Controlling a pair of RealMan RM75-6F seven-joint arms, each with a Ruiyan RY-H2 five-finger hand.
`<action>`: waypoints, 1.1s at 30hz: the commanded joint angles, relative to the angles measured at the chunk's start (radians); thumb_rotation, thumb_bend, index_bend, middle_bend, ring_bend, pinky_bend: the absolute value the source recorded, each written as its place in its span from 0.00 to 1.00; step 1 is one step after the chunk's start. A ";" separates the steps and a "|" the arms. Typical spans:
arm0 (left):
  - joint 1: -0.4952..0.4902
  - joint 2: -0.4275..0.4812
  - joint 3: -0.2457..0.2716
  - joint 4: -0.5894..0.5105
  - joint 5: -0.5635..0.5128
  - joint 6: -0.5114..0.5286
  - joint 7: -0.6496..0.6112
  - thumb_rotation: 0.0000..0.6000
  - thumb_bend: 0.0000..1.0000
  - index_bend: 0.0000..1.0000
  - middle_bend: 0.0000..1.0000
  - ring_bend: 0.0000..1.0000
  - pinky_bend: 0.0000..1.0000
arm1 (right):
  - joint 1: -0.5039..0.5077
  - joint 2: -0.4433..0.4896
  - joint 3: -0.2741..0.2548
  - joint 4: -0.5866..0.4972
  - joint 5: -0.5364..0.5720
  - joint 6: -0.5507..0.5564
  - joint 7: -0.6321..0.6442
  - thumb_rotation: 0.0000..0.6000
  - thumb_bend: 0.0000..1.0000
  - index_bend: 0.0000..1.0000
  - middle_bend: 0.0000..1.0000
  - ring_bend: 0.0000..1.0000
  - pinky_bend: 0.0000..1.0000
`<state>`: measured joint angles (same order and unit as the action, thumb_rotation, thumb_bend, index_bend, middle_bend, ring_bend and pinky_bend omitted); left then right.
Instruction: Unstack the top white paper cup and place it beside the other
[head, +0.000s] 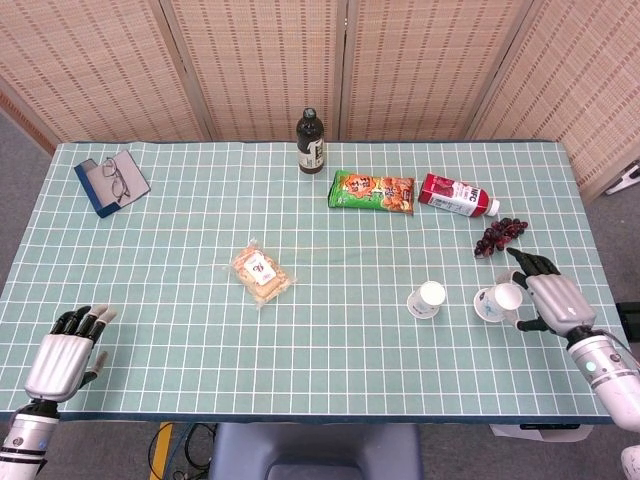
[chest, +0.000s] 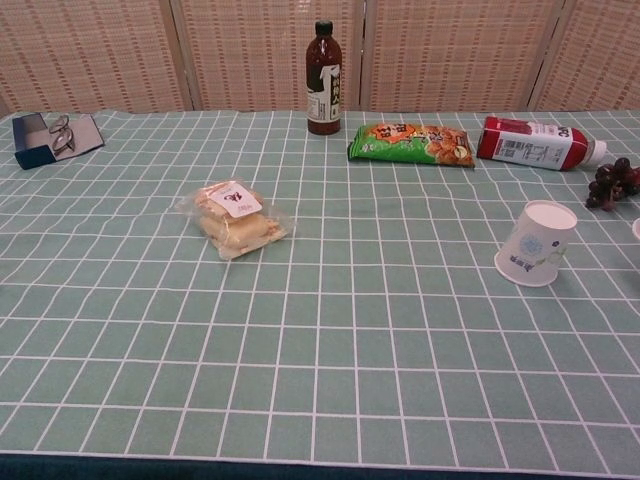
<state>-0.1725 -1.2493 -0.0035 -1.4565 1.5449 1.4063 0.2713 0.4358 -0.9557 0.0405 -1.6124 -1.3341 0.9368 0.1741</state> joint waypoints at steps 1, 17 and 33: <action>-0.001 0.002 0.001 0.001 0.002 0.000 -0.003 1.00 0.40 0.22 0.19 0.15 0.17 | 0.005 -0.030 0.001 0.035 0.000 -0.017 0.015 1.00 0.30 0.30 0.00 0.00 0.00; -0.002 0.006 0.007 0.001 0.017 0.009 -0.014 1.00 0.40 0.22 0.19 0.15 0.17 | 0.029 -0.126 0.009 0.161 0.011 -0.073 0.044 1.00 0.31 0.30 0.00 0.00 0.00; 0.003 0.014 0.010 -0.007 0.026 0.023 -0.022 1.00 0.40 0.22 0.19 0.15 0.17 | 0.062 -0.225 0.023 0.277 0.023 -0.122 0.056 1.00 0.31 0.30 0.00 0.00 0.00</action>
<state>-0.1696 -1.2355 0.0064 -1.4632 1.5708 1.4298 0.2495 0.4960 -1.1783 0.0626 -1.3380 -1.3106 0.8165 0.2281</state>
